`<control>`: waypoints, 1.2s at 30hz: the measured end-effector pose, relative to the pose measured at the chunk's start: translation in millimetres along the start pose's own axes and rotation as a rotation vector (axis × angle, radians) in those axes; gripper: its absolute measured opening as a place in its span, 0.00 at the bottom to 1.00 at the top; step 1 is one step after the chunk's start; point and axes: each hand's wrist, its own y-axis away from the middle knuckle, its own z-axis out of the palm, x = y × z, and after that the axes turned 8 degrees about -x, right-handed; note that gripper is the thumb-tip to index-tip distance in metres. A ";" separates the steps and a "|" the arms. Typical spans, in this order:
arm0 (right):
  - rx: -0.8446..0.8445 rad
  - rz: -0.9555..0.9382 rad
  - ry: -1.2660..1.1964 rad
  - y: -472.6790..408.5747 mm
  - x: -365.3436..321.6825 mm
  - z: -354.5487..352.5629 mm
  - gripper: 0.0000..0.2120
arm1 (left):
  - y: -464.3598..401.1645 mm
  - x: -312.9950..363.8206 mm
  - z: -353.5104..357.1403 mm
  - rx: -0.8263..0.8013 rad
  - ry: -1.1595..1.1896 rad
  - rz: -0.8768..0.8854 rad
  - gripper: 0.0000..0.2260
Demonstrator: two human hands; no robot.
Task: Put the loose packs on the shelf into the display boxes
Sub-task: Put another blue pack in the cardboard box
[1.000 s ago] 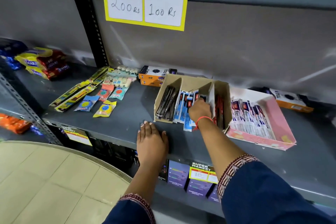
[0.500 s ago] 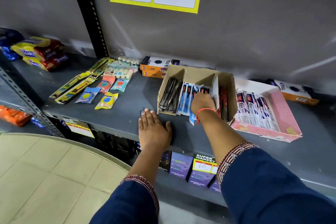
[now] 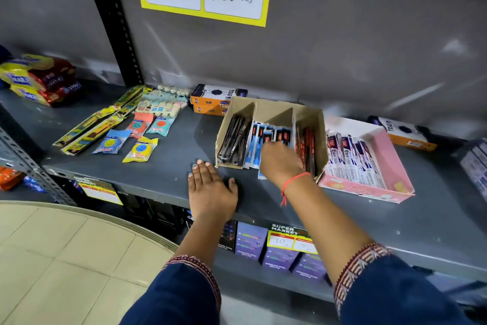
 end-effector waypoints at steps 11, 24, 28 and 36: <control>-0.051 -0.075 0.108 1.0 1.9 42.1 0.23 | -1.5 -1.7 2.4 0.008 -0.013 0.000 0.31; -0.050 -0.024 0.029 -10.0 3.4 29.2 0.18 | -2.7 -1.4 4.1 0.027 -0.035 -0.013 0.31; -0.050 -0.014 -0.025 -6.9 3.7 32.6 0.19 | -3.5 -1.3 4.5 0.025 -0.037 -0.010 0.31; -0.135 -0.009 -0.102 19.1 -10.0 53.5 0.29 | -4.6 -2.2 5.5 0.034 -0.041 -0.011 0.32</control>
